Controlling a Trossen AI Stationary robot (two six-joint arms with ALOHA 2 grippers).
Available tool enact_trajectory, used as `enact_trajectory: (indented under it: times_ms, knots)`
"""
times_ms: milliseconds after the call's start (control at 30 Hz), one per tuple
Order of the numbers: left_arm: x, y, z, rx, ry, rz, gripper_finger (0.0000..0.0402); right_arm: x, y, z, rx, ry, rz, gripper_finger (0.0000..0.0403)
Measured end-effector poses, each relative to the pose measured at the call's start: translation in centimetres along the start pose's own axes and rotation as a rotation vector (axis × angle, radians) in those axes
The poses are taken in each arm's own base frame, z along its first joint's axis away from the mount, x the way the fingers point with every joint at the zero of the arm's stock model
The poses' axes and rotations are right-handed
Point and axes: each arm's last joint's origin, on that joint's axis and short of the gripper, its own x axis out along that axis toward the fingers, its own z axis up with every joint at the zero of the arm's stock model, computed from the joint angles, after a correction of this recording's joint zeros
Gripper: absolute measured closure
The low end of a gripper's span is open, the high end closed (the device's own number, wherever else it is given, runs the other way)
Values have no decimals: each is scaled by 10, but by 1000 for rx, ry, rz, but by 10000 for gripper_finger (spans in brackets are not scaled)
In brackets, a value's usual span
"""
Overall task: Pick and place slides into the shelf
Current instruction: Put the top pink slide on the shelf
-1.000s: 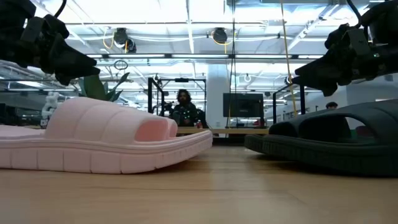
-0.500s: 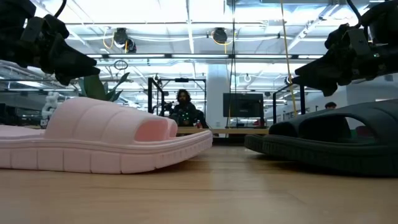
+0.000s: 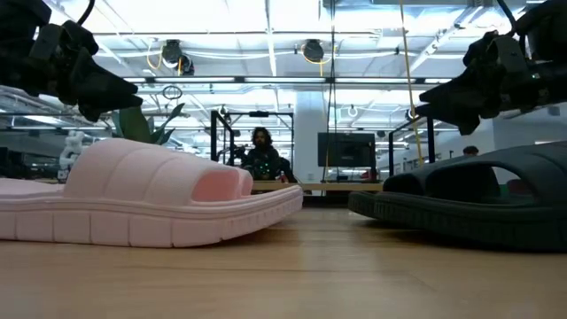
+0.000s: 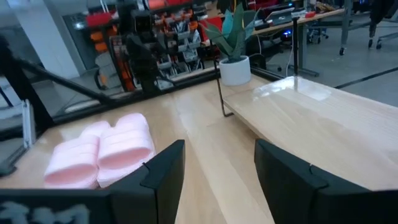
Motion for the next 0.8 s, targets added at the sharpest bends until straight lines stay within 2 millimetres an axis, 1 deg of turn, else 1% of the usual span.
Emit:
enact_trajectory:
  times_ms: [133,267,367,467,533,667,800]
  knots:
    - [0,0,0,15,-2,6,220,0,2,6,156,-63,24,218]
    - [0,2,1,98,-19,88,220,-1,4,15,380,-149,71,218]
    - [0,3,1,81,-22,113,220,-3,5,23,496,-220,112,218]
    - [0,3,3,11,-45,119,220,-4,6,28,538,-269,141,218]
    - [-1,4,8,-23,-105,150,220,-5,6,30,544,-287,144,218]
    - [-2,2,17,-155,-209,127,220,-7,3,35,533,-402,33,218]
    - [-3,2,22,-242,-263,106,220,-8,0,37,550,-476,-91,218]
